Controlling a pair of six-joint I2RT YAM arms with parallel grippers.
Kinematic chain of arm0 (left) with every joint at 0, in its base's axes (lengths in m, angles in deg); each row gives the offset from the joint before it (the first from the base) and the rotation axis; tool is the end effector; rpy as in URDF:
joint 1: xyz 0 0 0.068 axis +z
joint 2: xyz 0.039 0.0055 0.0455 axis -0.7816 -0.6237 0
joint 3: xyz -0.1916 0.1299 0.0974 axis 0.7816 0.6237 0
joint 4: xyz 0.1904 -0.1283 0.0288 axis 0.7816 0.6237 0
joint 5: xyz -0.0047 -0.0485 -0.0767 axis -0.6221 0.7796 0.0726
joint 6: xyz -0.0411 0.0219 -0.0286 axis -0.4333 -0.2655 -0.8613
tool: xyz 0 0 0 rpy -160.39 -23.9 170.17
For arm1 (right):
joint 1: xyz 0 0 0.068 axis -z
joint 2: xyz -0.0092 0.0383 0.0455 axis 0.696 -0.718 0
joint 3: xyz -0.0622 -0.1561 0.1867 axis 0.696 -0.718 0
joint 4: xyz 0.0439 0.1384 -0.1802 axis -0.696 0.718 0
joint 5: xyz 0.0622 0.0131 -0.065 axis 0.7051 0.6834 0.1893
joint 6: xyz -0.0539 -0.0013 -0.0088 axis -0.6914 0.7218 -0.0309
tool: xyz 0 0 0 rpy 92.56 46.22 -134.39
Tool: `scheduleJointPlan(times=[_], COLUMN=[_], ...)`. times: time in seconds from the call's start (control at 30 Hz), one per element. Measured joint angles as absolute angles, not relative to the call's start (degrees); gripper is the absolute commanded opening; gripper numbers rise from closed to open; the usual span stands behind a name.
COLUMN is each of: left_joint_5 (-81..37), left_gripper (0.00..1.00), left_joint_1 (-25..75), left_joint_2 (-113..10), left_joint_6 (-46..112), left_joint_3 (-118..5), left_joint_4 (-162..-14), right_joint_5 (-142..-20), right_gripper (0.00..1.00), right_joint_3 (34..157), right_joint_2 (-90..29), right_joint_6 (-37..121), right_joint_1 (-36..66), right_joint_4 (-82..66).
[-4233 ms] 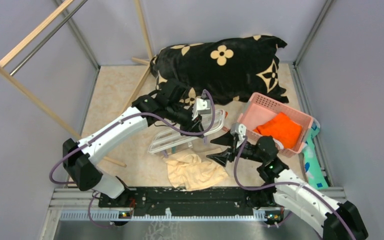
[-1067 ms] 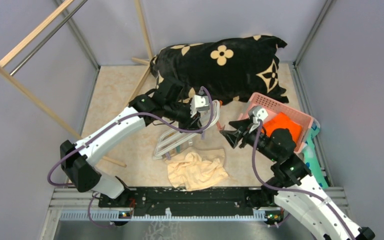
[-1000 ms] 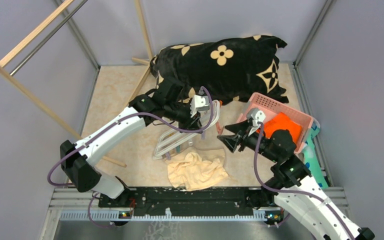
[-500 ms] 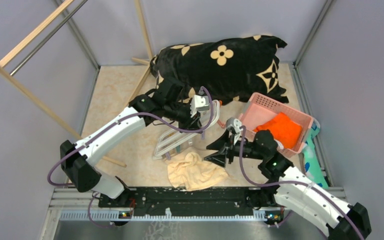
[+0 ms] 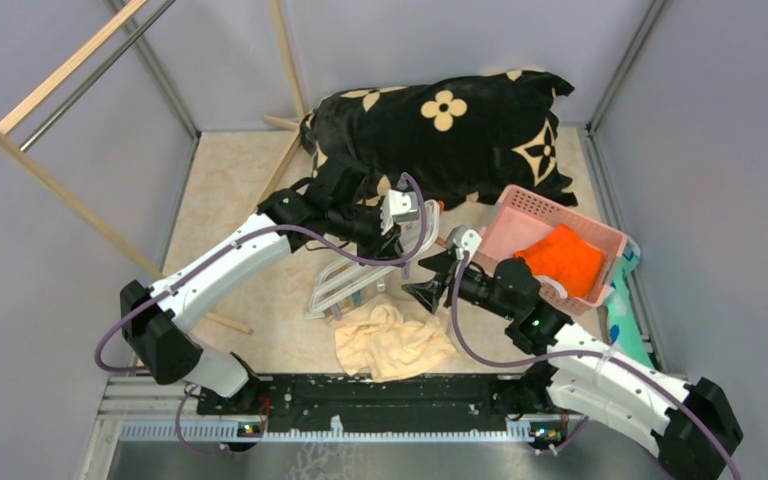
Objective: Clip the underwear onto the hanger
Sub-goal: Open the clamp at the hanger.
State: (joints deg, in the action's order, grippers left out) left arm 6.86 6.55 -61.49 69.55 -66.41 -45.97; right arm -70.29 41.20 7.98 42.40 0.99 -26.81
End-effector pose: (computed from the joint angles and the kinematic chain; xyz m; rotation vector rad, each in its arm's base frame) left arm 0.1906 -0.2208 0.3309 1.5808 1.6868 -0.9282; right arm 0.1170 0.1251 0.2501 -0.7605 1.5246 0.9174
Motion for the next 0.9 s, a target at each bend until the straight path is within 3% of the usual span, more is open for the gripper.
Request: scheduleJointPlan(times=[0.33,0.63,0.9], left_joint_5=[7.0,0.5,-3.7], left_gripper=[0.00,0.00,0.00], left_joint_1=[6.5,6.5,6.5], left_joint_2=[-61.5,-61.2,-64.0], left_joint_6=[69.9,71.8,74.8], left_joint_3=[-66.4,-62.2,-59.1], left_joint_4=[-45.9,-46.0,-44.4], right_joint_5=[-69.7,-66.3,-81.4], right_gripper=[0.66,0.64,0.62], right_joint_3=[44.1,51.3,49.4], right_joint_2=[7.8,19.9,29.5], right_joint_6=[37.8,36.9,48.0], right_joint_1=[1.2,1.3,1.3], right_joint_4=[-21.5,-4.0,-1.3])
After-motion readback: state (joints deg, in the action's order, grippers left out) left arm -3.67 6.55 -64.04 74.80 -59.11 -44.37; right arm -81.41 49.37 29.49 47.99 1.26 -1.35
